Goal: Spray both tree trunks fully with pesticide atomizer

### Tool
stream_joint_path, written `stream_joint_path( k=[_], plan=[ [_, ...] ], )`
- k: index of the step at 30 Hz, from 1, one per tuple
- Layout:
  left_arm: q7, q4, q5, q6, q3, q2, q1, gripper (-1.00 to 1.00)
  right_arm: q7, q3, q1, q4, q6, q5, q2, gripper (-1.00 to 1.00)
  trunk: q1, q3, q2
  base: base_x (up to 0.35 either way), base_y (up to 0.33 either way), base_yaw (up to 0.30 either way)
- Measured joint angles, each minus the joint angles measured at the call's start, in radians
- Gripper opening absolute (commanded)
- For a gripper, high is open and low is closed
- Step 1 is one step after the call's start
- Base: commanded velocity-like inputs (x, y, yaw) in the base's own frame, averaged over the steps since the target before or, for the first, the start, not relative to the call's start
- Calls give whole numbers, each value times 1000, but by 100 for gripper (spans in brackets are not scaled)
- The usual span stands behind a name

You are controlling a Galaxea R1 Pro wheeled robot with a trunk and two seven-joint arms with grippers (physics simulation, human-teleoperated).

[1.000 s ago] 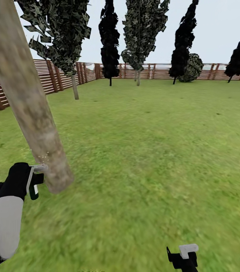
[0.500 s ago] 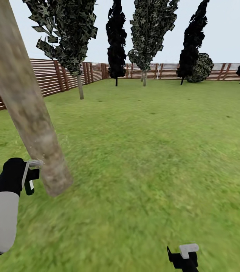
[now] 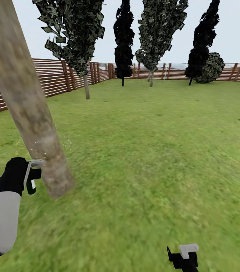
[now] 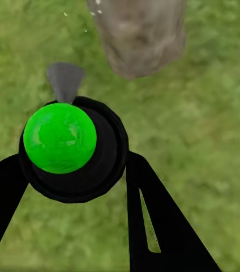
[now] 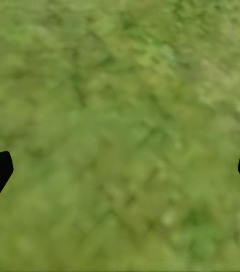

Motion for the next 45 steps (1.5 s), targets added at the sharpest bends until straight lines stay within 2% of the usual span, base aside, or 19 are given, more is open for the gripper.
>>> stream_joint_path(
  k=[20, 34, 36, 40, 45],
  plan=[
    [0, 0, -3, 0, -2, 0, 0, -100, 1, 0, 0, -1, 0, 0, 0, 100, 0, 0, 0, 144, -251, 4],
    [0, 0, -3, -2, -3, 6, 7, -100, 1, 0, 0, 0, 0, 0, 2, 100, 0, 0, 0, 80, -263, 263],
    [-3, 1, 0, -10, 2, 9, 18, -100, 1, 0, 0, 0, 0, 1, 2, 100, 0, 0, 0, 8, -273, 276],
    [-6, 14, 9, -21, 3, 5, 78, -100, 1, 0, 0, 0, 0, 1, 2, 100, 0, 0, 0, 87, -272, 261],
    [-7, 32, 7, -37, 7, 0, 84, -100, 1, 0, 0, 0, 0, 0, 1, 100, 0, 0, 0, 215, -207, 45]
  ],
)
